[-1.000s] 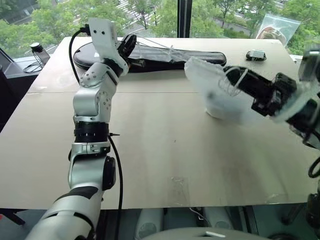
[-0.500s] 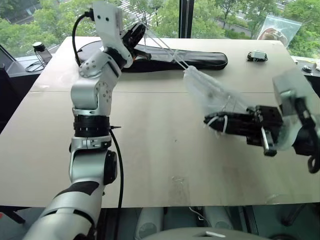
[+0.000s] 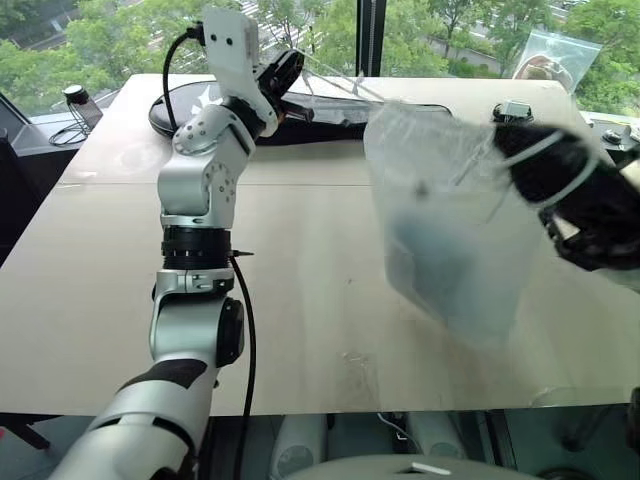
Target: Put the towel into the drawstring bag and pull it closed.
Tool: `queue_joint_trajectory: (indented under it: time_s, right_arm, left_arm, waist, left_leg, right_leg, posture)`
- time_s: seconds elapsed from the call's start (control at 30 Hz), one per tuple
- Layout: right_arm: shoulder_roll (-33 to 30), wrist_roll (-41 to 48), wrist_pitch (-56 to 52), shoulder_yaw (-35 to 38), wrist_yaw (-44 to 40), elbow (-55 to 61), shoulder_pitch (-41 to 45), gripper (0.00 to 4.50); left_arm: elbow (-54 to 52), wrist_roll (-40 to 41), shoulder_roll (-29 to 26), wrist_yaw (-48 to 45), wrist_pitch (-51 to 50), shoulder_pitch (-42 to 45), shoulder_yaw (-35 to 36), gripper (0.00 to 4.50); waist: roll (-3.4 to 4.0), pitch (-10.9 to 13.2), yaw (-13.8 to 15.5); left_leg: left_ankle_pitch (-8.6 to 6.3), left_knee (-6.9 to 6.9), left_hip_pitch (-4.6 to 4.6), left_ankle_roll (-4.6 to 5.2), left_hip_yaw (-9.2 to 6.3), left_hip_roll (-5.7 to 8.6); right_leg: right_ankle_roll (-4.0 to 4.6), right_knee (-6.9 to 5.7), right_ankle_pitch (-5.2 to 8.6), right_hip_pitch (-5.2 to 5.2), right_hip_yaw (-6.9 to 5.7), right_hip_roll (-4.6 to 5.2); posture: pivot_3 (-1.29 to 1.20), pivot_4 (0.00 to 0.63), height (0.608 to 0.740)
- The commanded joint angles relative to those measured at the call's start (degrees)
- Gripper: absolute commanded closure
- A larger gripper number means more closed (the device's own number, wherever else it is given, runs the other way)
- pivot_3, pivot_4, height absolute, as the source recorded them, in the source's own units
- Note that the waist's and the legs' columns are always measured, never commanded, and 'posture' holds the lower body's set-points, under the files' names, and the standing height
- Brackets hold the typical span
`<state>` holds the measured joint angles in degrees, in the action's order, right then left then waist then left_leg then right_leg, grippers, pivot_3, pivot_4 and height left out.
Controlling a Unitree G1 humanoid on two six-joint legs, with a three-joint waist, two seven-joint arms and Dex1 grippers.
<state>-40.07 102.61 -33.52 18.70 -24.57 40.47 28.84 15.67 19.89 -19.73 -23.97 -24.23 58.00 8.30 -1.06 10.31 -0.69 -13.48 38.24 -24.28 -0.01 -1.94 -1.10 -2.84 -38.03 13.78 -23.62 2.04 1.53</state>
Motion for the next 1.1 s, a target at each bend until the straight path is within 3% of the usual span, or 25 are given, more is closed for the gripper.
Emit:
queue_joint_trajectory:
  time_s: [0.03, 0.17, 0.43, 0.57, 0.67, 0.8, 1.1]
  right_arm:
    - [3.4, -4.2, 2.6, -3.7, 2.0, 0.0, 2.2, 4.50]
    - [5.8, -17.5, 3.6, -8.1, 0.9, -1.0, 4.3, 4.50]
    - [15.4, -14.9, 7.6, -7.5, 6.2, -5.5, 7.2, 4.50]
    - [11.5, -21.1, 6.7, -4.8, 8.3, -6.1, 5.3, 4.50]
    - [4.9, -26.5, 6.6, 1.0, 11.2, -7.6, 3.6, 4.50]
    - [0.0, -31.8, 6.5, 3.6, 13.2, -9.2, 3.6, 4.50]
    - [2.8, -45.3, 6.7, 4.3, 25.6, -16.7, 4.3, 4.50]
  left_arm:
    - [-6.1, 2.1, 2.0, -1.8, -2.2, -0.1, -1.9, 4.44]
    - [-10.5, 4.6, 2.4, -5.1, -7.0, -1.7, -3.4, 4.44]
    - [-18.6, 7.5, 2.6, -7.5, -14.6, -8.0, -6.7, 4.44]
    - [-11.7, 4.6, -0.3, -3.2, -9.8, -5.5, -1.0, 4.44]
    - [-4.0, 1.6, -5.2, 1.6, -3.9, -1.9, 4.6, 4.44]
    - [1.6, -1.0, -9.0, 4.2, 2.7, 0.5, 7.5, 4.44]
    - [2.4, -3.2, -11.3, 10.1, 5.3, -3.4, 11.0, 4.44]
  waist:
    - [0.00, 0.0, 0.0]
    - [0.00, 0.0, 0.0]
    - [0.05, 0.0, -0.2]
    - [0.05, 0.0, -0.1]
    - [0.05, 0.0, -0.1]
    - [0.05, 0.0, -0.1]
    - [0.01, 0.0, 0.0]
  left_leg:
    - [0.00, 0.00, 0.00, 0.00, 0.00, 0.00]
    - [0.00, 0.01, -0.01, 0.00, 0.01, 0.00]
    - [0.00, -0.04, 0.10, -0.01, 0.07, -0.07]
    - [0.00, 0.00, 0.10, -0.01, 0.10, -0.04]
    - [0.00, -0.02, 0.10, 0.00, 0.10, -0.02]
    - [0.00, -0.07, 0.08, 0.00, 0.15, -0.03]
    - [0.00, -0.02, 0.02, 0.00, 0.16, 0.02]
  right_leg:
    - [0.00, 0.00, 0.00, 0.00, -0.01, 0.00]
    - [0.00, -0.01, 0.00, -0.01, 0.01, 0.00]
    - [0.02, -0.10, 0.00, -0.03, 0.11, -0.06]
    - [0.01, -0.10, 0.00, -0.03, 0.13, -0.04]
    - [0.01, -0.10, 0.00, -0.04, 0.13, -0.05]
    - [0.01, -0.04, 0.00, -0.07, 0.17, -0.04]
    - [-0.01, -0.04, -0.01, -0.06, 0.16, 0.06]
  posture:
    - [0.00, 0.150, 0.740]
    - [0.00, 0.150, 0.740]
    - [0.00, 0.150, 0.740]
    - [0.00, 0.150, 0.740]
    - [0.00, 0.150, 0.740]
    - [0.00, 0.150, 0.740]
    - [0.00, 0.150, 0.740]
